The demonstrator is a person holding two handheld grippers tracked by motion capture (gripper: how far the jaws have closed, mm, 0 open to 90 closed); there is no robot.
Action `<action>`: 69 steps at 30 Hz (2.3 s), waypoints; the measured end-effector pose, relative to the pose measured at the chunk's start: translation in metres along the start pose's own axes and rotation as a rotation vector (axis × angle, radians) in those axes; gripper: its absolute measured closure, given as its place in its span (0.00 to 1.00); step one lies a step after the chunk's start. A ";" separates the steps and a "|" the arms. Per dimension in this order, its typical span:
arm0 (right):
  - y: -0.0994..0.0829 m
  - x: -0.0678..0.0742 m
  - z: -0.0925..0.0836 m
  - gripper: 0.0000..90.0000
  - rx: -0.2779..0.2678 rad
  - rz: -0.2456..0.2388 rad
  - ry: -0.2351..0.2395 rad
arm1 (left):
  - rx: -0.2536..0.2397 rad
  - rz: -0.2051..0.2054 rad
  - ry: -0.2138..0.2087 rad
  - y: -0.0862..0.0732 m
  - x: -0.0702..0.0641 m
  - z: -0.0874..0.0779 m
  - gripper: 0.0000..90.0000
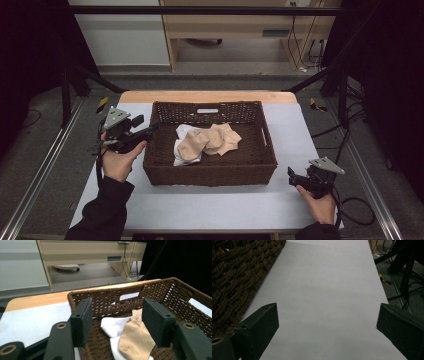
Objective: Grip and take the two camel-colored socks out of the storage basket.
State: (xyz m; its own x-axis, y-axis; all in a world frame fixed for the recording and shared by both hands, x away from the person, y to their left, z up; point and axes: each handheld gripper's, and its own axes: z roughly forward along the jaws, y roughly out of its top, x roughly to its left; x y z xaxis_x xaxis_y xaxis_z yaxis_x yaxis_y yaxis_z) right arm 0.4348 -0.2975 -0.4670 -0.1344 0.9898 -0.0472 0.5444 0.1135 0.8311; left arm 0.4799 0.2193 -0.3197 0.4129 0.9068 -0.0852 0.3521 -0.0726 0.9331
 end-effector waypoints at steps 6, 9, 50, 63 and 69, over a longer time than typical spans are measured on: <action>0.000 -0.001 0.000 0.05 -0.002 0.004 -0.002 | -0.002 0.019 -0.008 0.007 -0.013 0.012 0.45; 0.000 -0.001 0.000 0.05 -0.002 0.002 -0.004 | 0.003 0.040 -0.009 0.011 -0.019 0.020 0.44; -0.001 -0.002 0.002 0.05 0.012 0.015 -0.003 | 0.217 0.100 0.004 -0.037 -0.063 0.148 0.36; -0.001 -0.002 0.004 0.05 0.025 0.010 -0.007 | 0.306 0.137 -0.008 -0.051 -0.068 0.156 0.37; -0.001 -0.001 0.003 0.05 0.026 0.010 -0.005 | 0.365 0.147 -0.006 -0.055 -0.068 0.160 0.48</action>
State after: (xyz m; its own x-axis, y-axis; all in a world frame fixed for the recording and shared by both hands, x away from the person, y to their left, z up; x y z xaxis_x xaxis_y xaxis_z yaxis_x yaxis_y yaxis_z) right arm 0.4373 -0.2987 -0.4695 -0.1247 0.9913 -0.0416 0.5669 0.1056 0.8170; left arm 0.5666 0.0958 -0.4214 0.4862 0.8731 0.0372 0.5636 -0.3458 0.7502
